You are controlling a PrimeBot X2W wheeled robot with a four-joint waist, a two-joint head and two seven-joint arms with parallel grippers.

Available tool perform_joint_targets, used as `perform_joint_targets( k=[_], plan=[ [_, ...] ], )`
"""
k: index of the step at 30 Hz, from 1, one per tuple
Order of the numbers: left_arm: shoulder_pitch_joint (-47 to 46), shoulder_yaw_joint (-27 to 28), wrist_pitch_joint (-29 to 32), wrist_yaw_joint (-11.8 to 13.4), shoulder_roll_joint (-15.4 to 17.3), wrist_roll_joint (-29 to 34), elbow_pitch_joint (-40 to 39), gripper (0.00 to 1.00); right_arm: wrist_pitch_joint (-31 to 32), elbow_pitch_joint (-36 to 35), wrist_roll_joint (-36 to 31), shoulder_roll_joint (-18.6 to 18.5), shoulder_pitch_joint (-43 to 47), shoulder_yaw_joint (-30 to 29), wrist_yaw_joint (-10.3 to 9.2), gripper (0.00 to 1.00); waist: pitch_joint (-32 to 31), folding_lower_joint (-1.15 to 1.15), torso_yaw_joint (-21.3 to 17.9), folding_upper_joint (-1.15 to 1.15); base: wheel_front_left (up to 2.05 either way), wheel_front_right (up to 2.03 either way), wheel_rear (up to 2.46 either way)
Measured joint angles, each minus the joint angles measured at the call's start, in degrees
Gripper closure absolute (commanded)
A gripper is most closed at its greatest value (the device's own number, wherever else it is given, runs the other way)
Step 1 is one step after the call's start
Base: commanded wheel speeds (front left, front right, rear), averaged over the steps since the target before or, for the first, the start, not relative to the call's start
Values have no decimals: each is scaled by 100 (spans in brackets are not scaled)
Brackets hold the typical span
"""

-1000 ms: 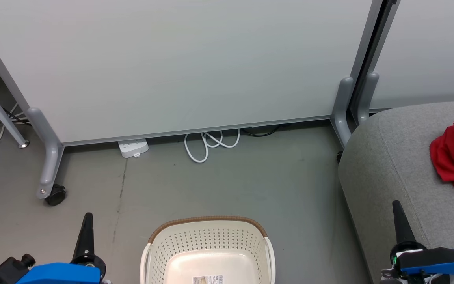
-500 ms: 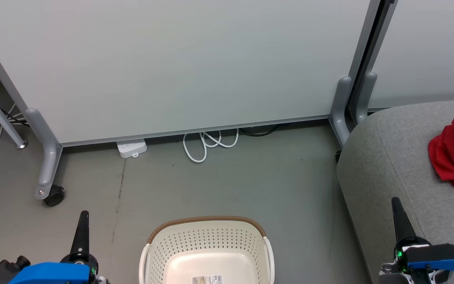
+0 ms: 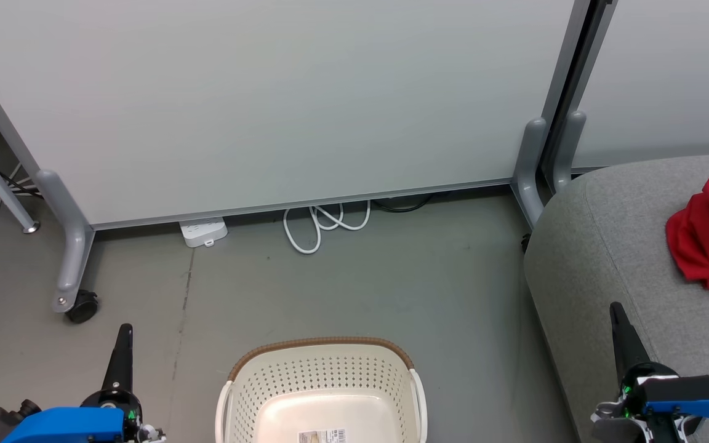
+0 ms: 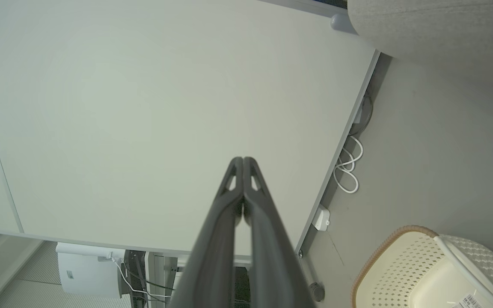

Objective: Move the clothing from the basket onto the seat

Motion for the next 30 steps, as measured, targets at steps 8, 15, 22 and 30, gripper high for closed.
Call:
perform_joint_targets(
  k=[8, 15, 22, 30],
  plan=[
    [-24, 51, 86, -25, 1, -363, -13, 100, 96, 16, 370, 9, -58, -21, 0, 100, 2, -1, -17, 0, 0, 0, 0],
    [-33, 89, 171, -36, 2, -669, -23, 100, 178, 37, 672, 15, -110, -34, 0, 100, 4, -1, -32, 0, 0, 0, 0],
    [-52, 131, 237, -42, 4, -960, -36, 100, 247, 52, 962, 22, -163, -51, 0, 100, 6, -1, -46, 0, 0, 0, 0],
    [-75, 182, 325, -51, 5, -1269, -46, 100, 328, 73, 1280, 27, -192, -70, 0, 100, 8, -1, -63, 0, 0, 0, 0]
  ],
)
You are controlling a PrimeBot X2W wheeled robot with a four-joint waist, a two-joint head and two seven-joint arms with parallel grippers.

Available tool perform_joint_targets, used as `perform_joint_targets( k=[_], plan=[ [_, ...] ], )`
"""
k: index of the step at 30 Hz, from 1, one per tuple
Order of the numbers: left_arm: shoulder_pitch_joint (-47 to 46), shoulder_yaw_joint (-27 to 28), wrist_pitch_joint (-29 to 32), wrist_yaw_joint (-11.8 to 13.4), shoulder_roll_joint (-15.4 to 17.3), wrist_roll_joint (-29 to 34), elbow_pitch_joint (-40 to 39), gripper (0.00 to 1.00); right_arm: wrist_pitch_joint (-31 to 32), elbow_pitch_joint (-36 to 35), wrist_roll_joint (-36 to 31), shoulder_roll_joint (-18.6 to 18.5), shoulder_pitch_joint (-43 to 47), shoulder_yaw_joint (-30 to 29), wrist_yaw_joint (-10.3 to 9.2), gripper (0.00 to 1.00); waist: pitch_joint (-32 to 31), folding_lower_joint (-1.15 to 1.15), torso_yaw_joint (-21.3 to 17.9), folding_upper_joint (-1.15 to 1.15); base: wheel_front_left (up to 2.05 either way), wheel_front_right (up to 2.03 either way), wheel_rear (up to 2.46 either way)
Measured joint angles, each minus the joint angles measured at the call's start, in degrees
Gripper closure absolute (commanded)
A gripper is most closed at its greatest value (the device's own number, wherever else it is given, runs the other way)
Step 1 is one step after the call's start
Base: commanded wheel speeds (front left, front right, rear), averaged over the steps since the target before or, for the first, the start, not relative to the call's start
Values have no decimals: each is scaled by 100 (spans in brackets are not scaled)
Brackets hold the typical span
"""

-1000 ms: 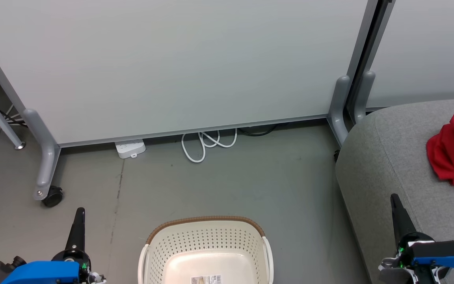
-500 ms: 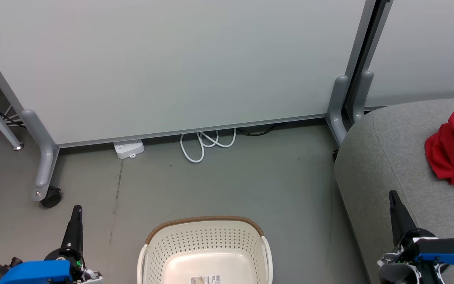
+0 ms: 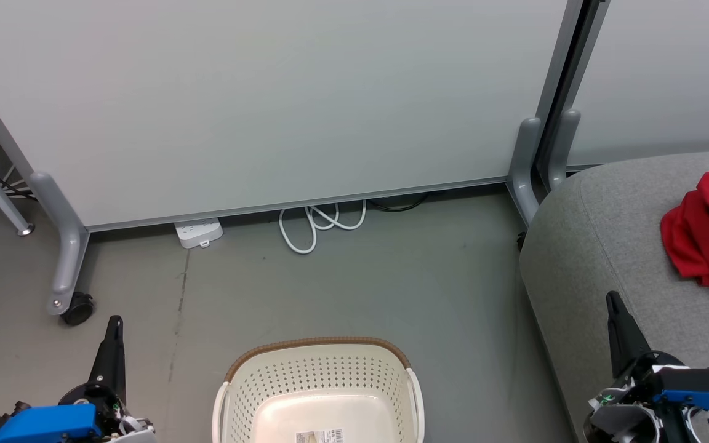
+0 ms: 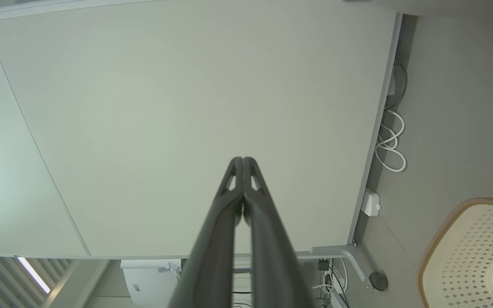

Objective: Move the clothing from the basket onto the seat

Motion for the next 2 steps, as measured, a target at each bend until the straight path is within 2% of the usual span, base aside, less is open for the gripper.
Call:
perform_joint_targets(
  k=[2],
  plan=[
    [-8, 12, 9, -1, 0, -74, -4, 100, 22, 1, 71, 2, -7, -3, 0, 100, 1, 0, -4, 0, 0, 0, 0]
  ],
)
